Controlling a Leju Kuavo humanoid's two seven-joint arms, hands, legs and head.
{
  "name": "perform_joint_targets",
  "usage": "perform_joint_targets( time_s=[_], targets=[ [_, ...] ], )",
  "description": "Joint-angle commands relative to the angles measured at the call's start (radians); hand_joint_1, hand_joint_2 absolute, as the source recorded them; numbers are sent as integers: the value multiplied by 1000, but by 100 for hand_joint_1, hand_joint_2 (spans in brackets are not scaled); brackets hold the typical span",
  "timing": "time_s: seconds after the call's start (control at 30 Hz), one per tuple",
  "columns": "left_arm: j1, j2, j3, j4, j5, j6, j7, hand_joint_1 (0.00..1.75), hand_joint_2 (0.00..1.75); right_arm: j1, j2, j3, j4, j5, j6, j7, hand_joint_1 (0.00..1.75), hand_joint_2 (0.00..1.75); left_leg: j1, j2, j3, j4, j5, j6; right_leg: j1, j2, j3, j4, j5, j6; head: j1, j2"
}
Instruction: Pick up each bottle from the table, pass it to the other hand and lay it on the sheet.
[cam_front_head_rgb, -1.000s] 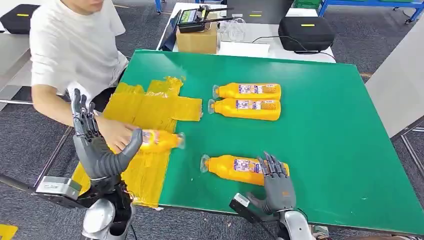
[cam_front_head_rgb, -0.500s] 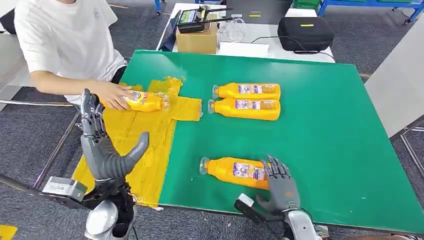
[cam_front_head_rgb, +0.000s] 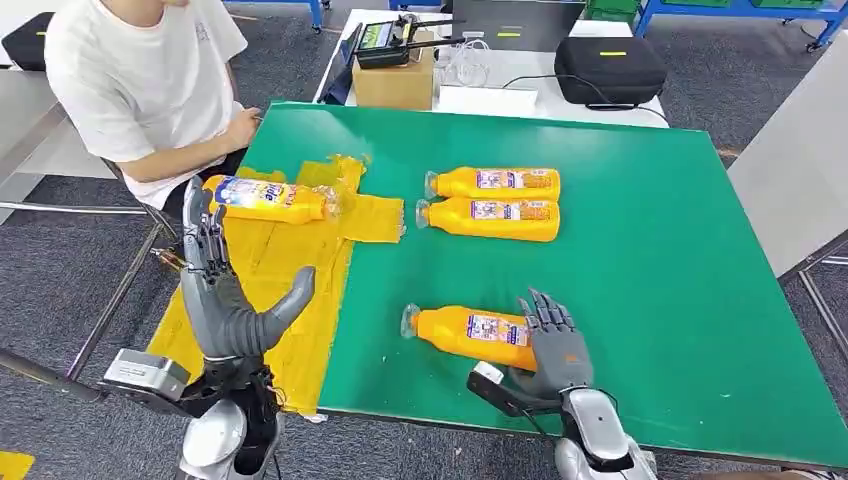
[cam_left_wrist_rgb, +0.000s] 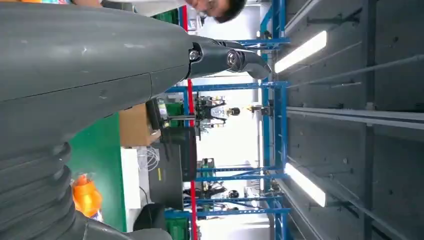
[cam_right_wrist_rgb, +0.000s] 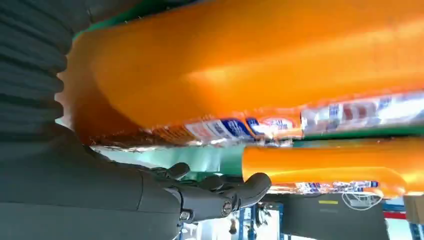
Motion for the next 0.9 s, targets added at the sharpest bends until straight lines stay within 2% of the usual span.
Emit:
perform_joint_targets(
  time_s=[0.03,0.13,0.23,0.3,0.37,0.4,0.43,0.47,0.5,0.53,0.57,0.6,0.63,0.7,0.73,0.8,0.87,0.9],
  targets=[
    [-63,32,-25,93,9,-4,-3,0,175,-73,-35,46,242,-77,94,-80,175,175,1,-2,0,-2,2,3,2,-2,1,-3,2,-5,0,0],
    [-66,33,-25,99,12,0,-5,0,175,-83,-43,63,281,-97,125,-84,175,175,0,0,6,-2,1,2,1,-1,6,-3,1,-3,0,0],
    [-76,33,-25,118,11,4,-7,0,175,-97,-61,106,316,-156,213,-85,175,175,1,1,8,-2,2,2,2,0,7,-4,2,-4,0,0],
    [-80,30,-24,126,7,10,-9,0,175,-99,-52,120,323,-206,215,-103,175,175,1,1,10,-2,1,3,2,1,9,-4,2,-4,0,0],
    [-85,32,-26,139,4,14,-12,0,175,-85,-33,110,304,-327,259,-163,175,175,2,3,15,0,-1,3,3,3,3,-3,2,-4,0,0],
    [-90,35,-33,148,9,7,-16,0,175,-71,-28,92,289,-422,313,-223,175,175,2,2,8,0,2,4,4,2,-3,-5,6,-5,0,0],
    [-100,38,-41,165,17,6,-24,0,175,-48,-38,88,261,-530,360,-272,175,175,3,2,7,-1,2,6,4,2,-4,-6,8,-6,0,0],
    [-104,40,-47,172,21,8,-27,0,175,-37,-48,98,245,-566,365,-281,175,175,3,3,10,1,-2,4,4,4,-1,-4,5,-5,0,0],
    [-105,41,-49,175,22,12,-28,0,175,-31,-58,114,230,-581,355,-281,175,175,3,1,6,0,0,4,5,2,-4,-5,7,-6,0,0],
    [-103,40,-49,173,22,15,-28,0,175,-28,-60,120,220,-586,342,-278,175,175,3,5,16,3,-6,4,5,7,3,-1,3,-5,1,0],
    [-99,41,-48,168,22,17,-28,0,175,-25,-57,120,210,-591,331,-276,175,175,4,5,14,3,-4,4,6,7,1,-3,5,-6,0,0],
    [-95,42,-47,163,22,21,-28,0,175,-18,-49,112,191,-615,305,-292,175,175,4,11,18,4,-8,2,5,14,3,0,3,-6,1,0],
    [-88,42,-45,155,23,23,-29,0,175,0,-24,82,150,-657,274,-320,175,175,5,11,11,4,-5,3,6,13,-3,-1,6,-7,0,0],
    [-76,44,-44,143,27,21,-29,0,175,30,8,51,68,-707,247,-345,175,175,4,15,24,0,-9,2,5,17,16,-2,2,-5,0,0],
    [-74,45,-44,141,27,21,-29,0,175,31,14,52,55,-706,250,-331,175,175,5,11,19,-1,-6,2,6,14,13,-4,3,-6,0,0],
    [-74,45,-44,141,27,21,-29,0,175,32,15,54,49,-705,252,-326,175,175,4,14,28,-1,-9,1,5,17,22,-2,0,-4,0,0],
    [-74,44,-44,141,27,21,-29,0,175,33,11,53,48,-705,252,-326,175,175,5,13,27,-2,-9,2,5,16,21,-3,0,-4,0,0],
    [-72,44,-45,143,39,7,-21,0,175,58,38,8,-3,-765,204,-411,175,175,5,11,24,-4,-8,3,6,14,19,-5,1,-6,0,0]
  ],
)
